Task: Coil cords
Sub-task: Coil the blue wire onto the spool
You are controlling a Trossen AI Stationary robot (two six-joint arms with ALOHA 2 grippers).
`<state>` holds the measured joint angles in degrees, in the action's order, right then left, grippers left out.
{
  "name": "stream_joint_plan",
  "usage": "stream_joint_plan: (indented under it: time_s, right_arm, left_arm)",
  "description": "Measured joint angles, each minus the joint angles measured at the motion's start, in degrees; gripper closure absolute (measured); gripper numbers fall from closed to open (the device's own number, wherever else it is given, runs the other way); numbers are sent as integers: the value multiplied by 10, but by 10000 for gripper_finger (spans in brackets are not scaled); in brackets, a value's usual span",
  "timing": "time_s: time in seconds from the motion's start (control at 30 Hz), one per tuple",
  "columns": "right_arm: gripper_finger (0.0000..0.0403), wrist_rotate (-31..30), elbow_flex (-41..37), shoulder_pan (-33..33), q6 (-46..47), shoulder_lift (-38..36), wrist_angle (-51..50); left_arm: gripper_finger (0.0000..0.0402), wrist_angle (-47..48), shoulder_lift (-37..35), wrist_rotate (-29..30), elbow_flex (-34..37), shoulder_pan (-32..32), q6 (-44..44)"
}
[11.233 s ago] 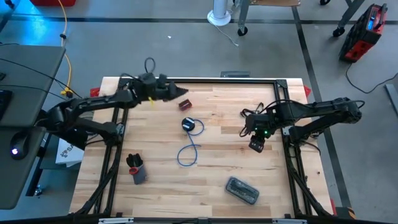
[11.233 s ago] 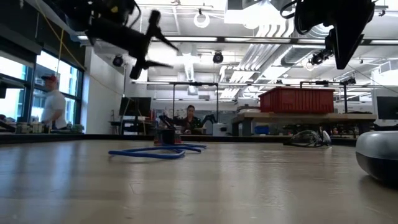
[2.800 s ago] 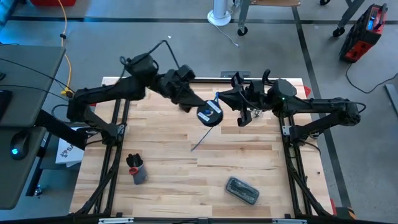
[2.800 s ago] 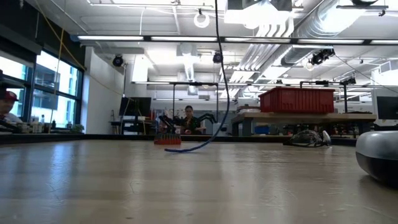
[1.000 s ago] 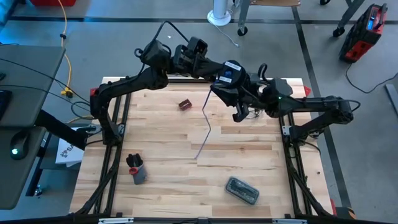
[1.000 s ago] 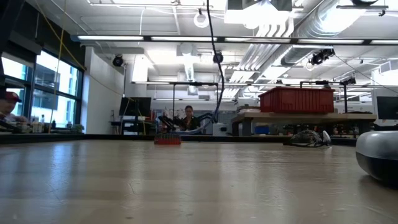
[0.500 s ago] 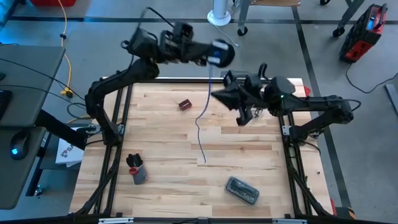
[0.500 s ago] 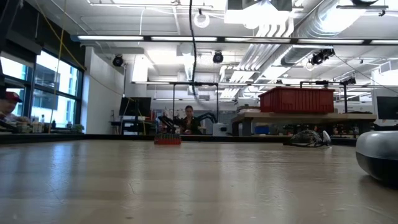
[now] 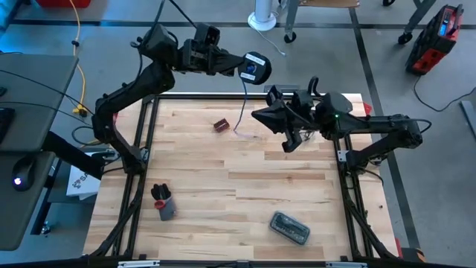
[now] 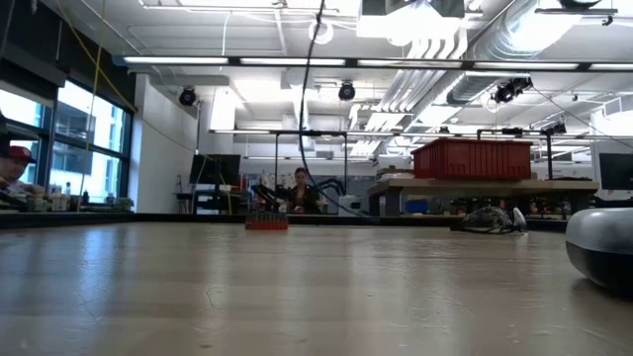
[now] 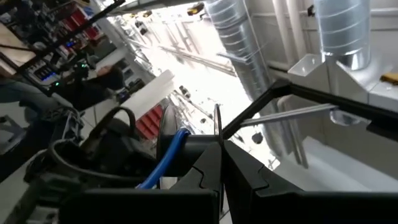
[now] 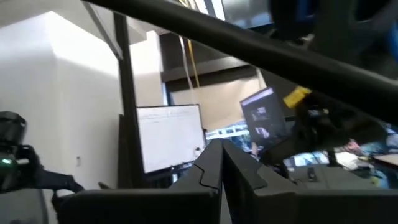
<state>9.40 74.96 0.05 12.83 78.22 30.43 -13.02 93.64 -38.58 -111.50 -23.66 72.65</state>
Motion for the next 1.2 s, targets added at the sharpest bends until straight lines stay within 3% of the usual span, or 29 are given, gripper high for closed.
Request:
stream_joint_plan:
  time_s: [0.13, 0.27, 0.37, 0.5, 0.77, 0.93, 1.2]
  right_arm:
    - [372, -28, 0, 0, -16, 0, -42]
    - [308, -91, 8, 2, -64, 0, -122]
    - [258, -175, 38, 7, -131, 11, -184]
    - [214, -204, 102, 8, -190, 47, -231]
    - [206, -215, 220, 15, -220, 115, -333]
    - [206, -227, 249, 38, -268, 116, -332]
    - [206, -345, 265, 55, -292, 115, -350]
  left_arm:
    - [401, 26, -18, -1, 0, -1, -23]
    - [401, 37, -33, 2, 0, 10, -49]
    - [401, 42, -38, 12, 0, 23, -67]
    - [401, 42, -40, 36, 0, 36, -83]
    - [401, 32, -40, 46, 0, 36, -84]
    - [401, 27, -47, 47, 0, 36, -89]
    - [401, 25, -55, 48, 0, 40, -103]
